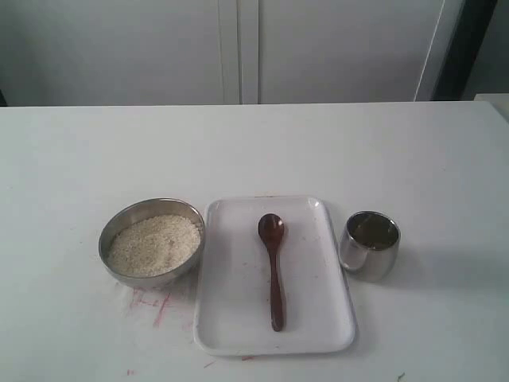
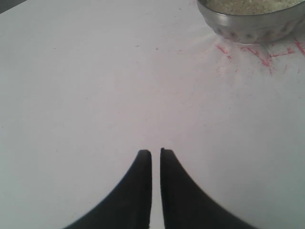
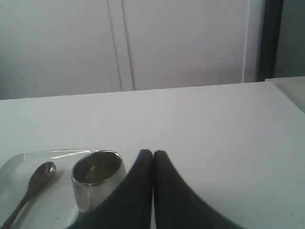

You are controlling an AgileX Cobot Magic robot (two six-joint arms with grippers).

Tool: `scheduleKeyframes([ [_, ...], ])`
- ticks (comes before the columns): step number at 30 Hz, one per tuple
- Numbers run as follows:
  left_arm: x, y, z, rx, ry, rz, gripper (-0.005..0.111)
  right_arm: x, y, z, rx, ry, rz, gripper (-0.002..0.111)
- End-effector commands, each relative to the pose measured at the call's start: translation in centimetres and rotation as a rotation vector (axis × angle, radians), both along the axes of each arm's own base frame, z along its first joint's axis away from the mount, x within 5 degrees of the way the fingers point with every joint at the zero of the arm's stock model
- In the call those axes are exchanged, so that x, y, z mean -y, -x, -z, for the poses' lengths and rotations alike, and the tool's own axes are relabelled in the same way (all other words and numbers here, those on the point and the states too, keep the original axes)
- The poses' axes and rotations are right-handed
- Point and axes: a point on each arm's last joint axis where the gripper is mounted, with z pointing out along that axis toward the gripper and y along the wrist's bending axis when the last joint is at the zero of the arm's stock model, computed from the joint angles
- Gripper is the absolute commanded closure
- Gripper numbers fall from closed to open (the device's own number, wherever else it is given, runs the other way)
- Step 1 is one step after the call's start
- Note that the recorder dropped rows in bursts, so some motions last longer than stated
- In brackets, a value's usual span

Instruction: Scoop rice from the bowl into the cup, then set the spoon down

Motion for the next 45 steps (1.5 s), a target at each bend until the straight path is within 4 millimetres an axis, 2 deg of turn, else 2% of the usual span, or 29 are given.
scheduleKeyframes([
  [1, 0.04, 0.08, 0.76, -0.064, 0.010, 0.003, 0.092, 0.38, 0.07, 0.30, -0.018, -0.002, 0.064, 0.108],
  [15, 0.04, 0.08, 0.76, -0.064, 0.010, 0.003, 0.092, 0.82, 0.17, 0.51, -0.057, 0.158, 0.125, 0.108],
  [45, 0.04, 0.08, 0.76, -0.064, 0.010, 0.003, 0.092, 0.50, 0.09, 0.23, -0.026, 0.196, 0.090, 0.108],
])
